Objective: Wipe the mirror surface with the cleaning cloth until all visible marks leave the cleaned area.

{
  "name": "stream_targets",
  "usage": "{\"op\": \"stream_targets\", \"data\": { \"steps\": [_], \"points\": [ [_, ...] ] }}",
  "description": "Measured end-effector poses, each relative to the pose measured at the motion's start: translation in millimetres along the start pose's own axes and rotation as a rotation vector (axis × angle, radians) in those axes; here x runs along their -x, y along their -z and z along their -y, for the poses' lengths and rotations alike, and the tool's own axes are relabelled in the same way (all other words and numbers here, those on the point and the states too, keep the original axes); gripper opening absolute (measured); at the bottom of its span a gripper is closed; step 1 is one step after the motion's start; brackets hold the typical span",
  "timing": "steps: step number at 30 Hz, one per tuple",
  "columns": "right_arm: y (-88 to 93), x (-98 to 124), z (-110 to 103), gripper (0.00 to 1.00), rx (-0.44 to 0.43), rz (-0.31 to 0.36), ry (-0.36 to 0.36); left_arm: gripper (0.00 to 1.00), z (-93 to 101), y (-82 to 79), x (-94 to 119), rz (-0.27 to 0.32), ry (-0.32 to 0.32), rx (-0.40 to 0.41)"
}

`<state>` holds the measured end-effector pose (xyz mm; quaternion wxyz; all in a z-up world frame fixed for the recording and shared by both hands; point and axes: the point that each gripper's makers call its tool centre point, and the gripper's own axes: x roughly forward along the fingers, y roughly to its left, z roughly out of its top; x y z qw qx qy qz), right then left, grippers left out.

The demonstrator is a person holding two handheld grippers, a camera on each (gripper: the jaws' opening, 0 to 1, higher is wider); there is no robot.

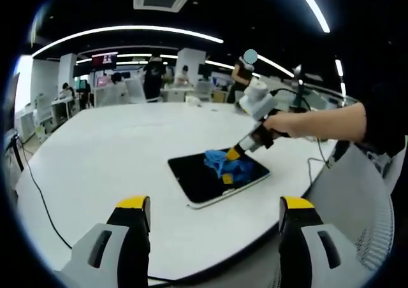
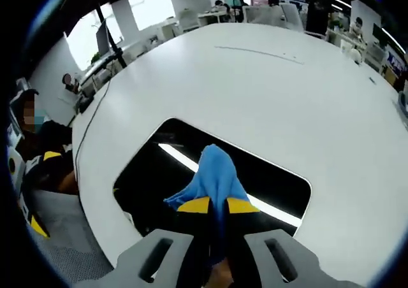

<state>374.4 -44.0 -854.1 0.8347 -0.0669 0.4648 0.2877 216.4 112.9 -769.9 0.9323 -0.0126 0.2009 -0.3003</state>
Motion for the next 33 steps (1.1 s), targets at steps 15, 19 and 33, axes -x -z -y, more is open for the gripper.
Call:
{"op": "stream_targets", "data": {
  "steps": [15, 19, 33],
  "points": [
    [-15.4, -4.6, 5.3, 0.03, -0.041, 0.035, 0.018, 0.83, -1.4, 0.9, -0.4, 0.000, 0.004, 0.018],
    [-17.6, -4.6, 4.5, 0.03, -0.034, 0.041, 0.022, 0.83, -1.4, 1.5, -0.3, -0.003, 0.003, 0.020],
    [-27.4, -9.2, 10.4, 0.03, 0.033, 0.029, 0.064, 0.83, -1.9, 2.2, -0.4, -0.007, -0.002, 0.021]
  ]
}}
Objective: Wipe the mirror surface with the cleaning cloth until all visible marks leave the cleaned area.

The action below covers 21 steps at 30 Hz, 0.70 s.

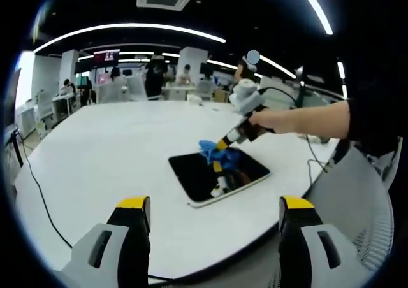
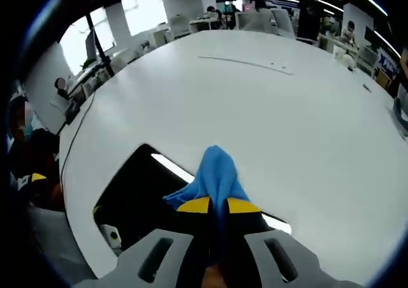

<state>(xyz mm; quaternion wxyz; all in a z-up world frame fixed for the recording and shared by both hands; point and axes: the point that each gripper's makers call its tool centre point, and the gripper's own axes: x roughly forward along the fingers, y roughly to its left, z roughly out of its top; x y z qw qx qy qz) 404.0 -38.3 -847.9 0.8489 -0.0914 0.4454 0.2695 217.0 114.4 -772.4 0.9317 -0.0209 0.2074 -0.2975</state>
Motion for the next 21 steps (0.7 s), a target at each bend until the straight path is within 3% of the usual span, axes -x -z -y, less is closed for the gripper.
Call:
{"op": "stream_targets", "data": {
  "steps": [21],
  "points": [
    [-0.2, -0.2, 3.8, 0.03, -0.057, -0.005, -0.065, 0.84, -0.7, -1.5, 0.2, 0.008, -0.003, -0.003]
  ]
}}
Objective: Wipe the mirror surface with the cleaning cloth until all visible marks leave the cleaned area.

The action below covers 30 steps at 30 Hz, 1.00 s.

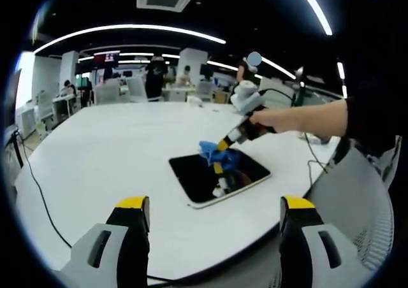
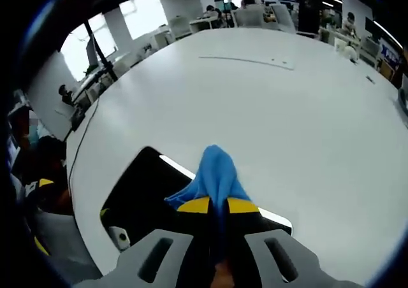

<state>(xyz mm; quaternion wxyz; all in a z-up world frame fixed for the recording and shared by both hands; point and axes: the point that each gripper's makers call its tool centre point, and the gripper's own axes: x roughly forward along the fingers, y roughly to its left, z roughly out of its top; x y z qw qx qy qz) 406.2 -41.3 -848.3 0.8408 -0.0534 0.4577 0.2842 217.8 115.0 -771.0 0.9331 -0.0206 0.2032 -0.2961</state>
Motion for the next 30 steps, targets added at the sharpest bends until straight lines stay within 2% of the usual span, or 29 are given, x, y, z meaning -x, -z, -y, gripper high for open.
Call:
{"op": "stream_targets", "data": {
  "steps": [8, 30],
  "points": [
    [0.8, 0.4, 1.7, 0.03, -0.001, 0.002, -0.003, 0.83, -0.3, 1.3, -0.3, -0.008, -0.002, 0.000],
    [13.8, 13.8, 24.7, 0.03, -0.028, -0.009, 0.025, 0.84, -1.0, -0.6, 0.1, 0.004, -0.009, -0.006]
  ]
}}
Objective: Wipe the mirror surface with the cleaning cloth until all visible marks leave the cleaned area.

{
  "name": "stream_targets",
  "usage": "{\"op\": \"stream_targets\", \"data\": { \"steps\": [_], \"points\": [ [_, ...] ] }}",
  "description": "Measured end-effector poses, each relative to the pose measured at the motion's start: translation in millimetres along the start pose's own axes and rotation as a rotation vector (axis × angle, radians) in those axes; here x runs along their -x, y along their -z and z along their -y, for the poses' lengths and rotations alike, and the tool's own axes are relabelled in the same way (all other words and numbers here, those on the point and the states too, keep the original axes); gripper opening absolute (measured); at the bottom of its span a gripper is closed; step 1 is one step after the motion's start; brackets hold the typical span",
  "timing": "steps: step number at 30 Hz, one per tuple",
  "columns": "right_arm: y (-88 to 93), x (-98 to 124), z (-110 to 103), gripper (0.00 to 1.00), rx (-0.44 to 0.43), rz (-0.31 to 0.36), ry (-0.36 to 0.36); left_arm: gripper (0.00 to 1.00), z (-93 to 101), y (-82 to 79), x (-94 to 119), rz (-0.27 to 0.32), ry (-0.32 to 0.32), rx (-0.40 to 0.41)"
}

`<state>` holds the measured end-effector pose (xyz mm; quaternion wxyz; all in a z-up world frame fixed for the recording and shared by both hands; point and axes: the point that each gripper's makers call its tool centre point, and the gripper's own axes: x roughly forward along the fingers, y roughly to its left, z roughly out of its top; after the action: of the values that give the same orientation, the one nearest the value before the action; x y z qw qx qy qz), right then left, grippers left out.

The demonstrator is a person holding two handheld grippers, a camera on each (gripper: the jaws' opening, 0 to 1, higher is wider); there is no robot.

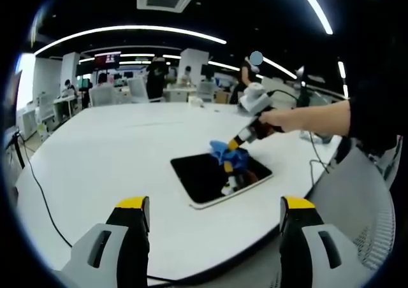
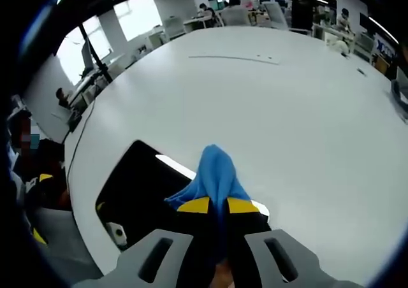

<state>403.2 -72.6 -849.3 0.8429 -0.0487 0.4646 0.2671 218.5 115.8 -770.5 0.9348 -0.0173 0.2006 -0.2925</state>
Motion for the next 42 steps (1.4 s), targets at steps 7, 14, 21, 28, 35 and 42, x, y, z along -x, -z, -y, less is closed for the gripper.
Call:
{"op": "stream_targets", "data": {
  "steps": [7, 14, 21, 28, 35, 42],
  "points": [
    [1.6, 1.9, 1.9, 0.03, 0.004, 0.006, 0.012, 0.84, 0.6, 0.0, 0.1, 0.000, 0.003, 0.001],
    [5.4, 4.0, -2.1, 0.03, 0.021, -0.016, 0.008, 0.84, 0.5, -0.5, 0.2, 0.003, 0.002, 0.000],
    [10.2, 6.5, -4.3, 0.03, 0.014, -0.028, -0.017, 0.84, 0.4, 0.0, 0.2, 0.001, 0.001, 0.001],
    [13.3, 8.2, -7.1, 0.03, 0.019, -0.015, -0.017, 0.84, 1.7, 0.0, -0.1, -0.001, 0.009, 0.002],
    [21.3, 12.3, -15.2, 0.03, 0.043, -0.029, -0.027, 0.85, 2.2, 0.2, -0.1, -0.001, 0.011, 0.001],
    [30.3, 17.2, -23.6, 0.03, 0.058, -0.041, -0.045, 0.86, 1.6, 2.3, -0.6, -0.016, 0.008, 0.004]
  ]
}}
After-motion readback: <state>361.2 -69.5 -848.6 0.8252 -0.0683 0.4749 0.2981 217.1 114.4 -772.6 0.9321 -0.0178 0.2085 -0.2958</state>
